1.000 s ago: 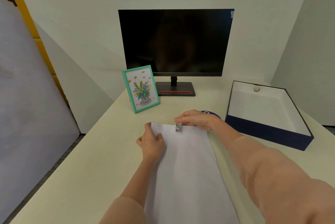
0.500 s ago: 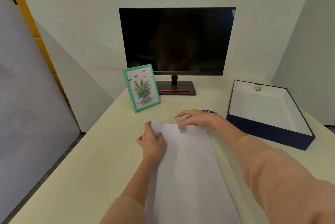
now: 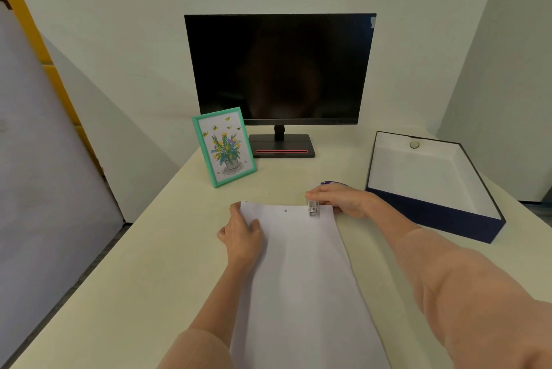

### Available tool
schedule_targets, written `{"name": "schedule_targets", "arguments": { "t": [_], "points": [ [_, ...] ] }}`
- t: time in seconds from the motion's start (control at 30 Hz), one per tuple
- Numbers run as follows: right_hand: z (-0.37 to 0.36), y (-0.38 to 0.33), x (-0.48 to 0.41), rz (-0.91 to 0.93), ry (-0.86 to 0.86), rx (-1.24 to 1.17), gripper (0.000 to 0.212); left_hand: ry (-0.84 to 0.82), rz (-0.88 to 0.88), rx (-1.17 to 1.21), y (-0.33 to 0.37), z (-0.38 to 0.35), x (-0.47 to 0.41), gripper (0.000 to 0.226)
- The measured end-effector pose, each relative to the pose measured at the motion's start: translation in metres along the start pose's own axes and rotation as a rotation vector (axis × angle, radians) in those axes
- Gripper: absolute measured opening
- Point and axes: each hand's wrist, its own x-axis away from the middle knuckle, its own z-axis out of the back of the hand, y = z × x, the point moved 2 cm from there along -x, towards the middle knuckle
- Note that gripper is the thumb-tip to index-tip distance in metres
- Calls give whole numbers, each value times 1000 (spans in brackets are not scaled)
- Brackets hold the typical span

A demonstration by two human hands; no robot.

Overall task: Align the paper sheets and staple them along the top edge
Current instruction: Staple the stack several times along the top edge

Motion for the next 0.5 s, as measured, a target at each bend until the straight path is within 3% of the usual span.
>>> {"name": "schedule_targets", "arguments": {
  "t": [0.5],
  "points": [
    [9, 4, 9, 14, -54, -126, 28, -8, 37, 38, -3, -1, -2, 43]
  ]
}}
